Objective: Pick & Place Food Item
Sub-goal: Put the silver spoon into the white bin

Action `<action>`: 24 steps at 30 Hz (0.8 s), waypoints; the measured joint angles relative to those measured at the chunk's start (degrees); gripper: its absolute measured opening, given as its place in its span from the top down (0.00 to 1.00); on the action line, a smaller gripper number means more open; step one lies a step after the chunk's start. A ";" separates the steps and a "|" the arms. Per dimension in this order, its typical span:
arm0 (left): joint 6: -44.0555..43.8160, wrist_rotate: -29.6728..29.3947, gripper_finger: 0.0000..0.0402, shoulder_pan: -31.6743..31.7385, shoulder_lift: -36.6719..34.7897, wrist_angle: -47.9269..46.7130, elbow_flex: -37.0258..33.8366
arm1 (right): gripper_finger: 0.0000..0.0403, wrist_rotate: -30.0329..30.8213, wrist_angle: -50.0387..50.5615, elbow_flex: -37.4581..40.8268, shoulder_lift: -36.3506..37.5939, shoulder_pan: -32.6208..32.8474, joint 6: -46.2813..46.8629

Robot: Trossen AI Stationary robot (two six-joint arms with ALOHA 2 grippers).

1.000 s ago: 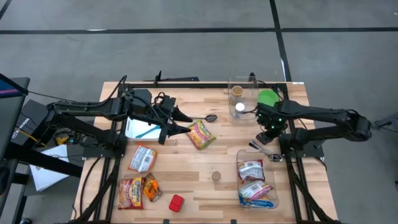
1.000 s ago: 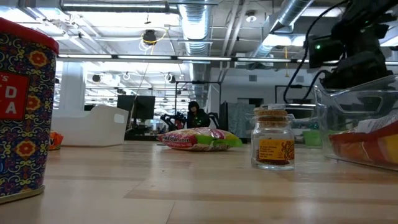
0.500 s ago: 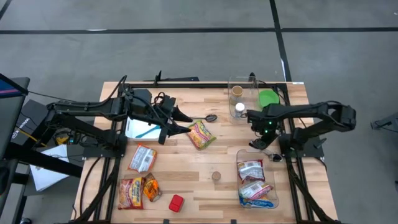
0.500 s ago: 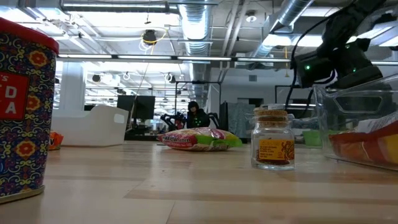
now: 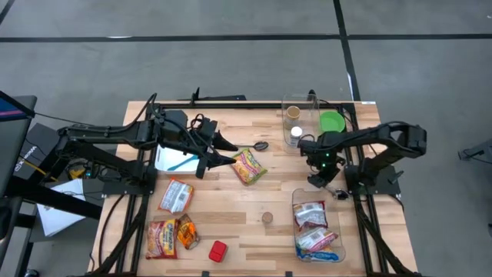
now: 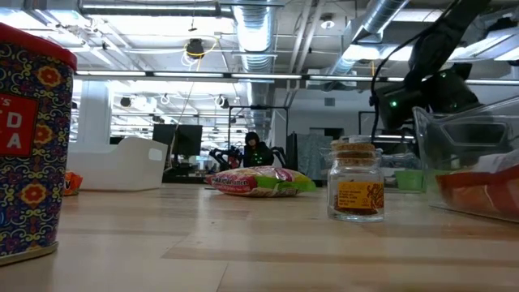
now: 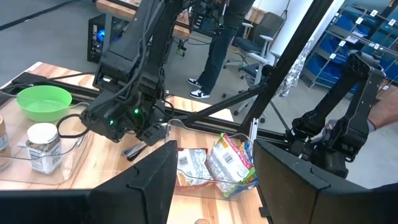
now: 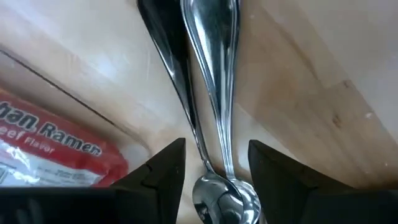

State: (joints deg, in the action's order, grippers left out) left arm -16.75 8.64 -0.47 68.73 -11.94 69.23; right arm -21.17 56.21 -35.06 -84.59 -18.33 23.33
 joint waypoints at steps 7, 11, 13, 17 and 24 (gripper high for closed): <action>0.00 0.00 0.49 -0.01 0.01 -0.02 -0.01 | 0.60 1.97 -0.02 0.08 -0.95 0.02 0.68; 0.00 0.00 0.49 0.00 0.00 -0.02 -0.02 | 0.63 2.89 0.64 0.08 -0.91 0.02 0.70; 0.00 0.00 0.49 0.00 0.00 -0.02 -0.01 | 0.64 3.43 0.80 0.08 -0.91 0.02 0.70; 0.00 0.00 0.49 -0.01 0.01 -0.02 -0.01 | 0.67 3.46 0.76 0.08 -0.91 0.00 0.70; 0.00 0.00 0.49 -0.01 0.01 -0.02 -0.01 | 0.68 3.47 0.02 0.08 -0.91 0.00 1.35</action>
State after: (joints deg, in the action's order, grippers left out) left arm -16.75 8.64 -0.48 68.74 -11.97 69.22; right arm -17.71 56.22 -34.98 -85.49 -18.33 24.69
